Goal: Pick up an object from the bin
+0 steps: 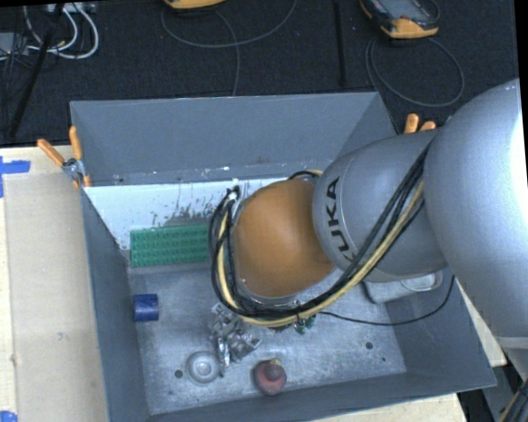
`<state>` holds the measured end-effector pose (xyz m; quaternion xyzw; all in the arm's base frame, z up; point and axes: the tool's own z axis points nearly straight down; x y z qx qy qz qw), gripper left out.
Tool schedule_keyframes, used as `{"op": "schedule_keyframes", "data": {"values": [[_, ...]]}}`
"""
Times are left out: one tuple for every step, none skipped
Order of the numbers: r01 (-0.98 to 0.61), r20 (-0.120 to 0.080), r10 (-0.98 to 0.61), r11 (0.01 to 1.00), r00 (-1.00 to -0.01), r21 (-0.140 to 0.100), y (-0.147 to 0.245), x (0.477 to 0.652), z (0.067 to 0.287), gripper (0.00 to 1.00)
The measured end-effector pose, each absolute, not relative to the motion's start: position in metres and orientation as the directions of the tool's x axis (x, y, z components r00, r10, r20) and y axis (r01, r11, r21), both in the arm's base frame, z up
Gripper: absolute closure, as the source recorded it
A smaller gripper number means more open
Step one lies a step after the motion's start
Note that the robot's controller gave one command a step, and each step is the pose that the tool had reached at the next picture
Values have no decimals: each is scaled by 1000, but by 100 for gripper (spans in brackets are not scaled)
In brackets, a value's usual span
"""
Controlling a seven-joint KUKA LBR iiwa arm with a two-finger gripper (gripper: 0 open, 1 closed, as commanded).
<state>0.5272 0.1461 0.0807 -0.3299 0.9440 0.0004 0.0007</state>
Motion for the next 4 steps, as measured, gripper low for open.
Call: {"op": "schedule_keyframes", "data": {"values": [[-619, -2, -619, 786, -786, 0, 146, 528, 90, 100], [-615, -3, -615, 789, -789, 0, 147, 528, 110, 100], [-611, -3, -611, 792, -792, -1, 148, 529, 148, 100], [-607, -4, -607, 795, -795, -1, 150, 530, 191, 100]]}}
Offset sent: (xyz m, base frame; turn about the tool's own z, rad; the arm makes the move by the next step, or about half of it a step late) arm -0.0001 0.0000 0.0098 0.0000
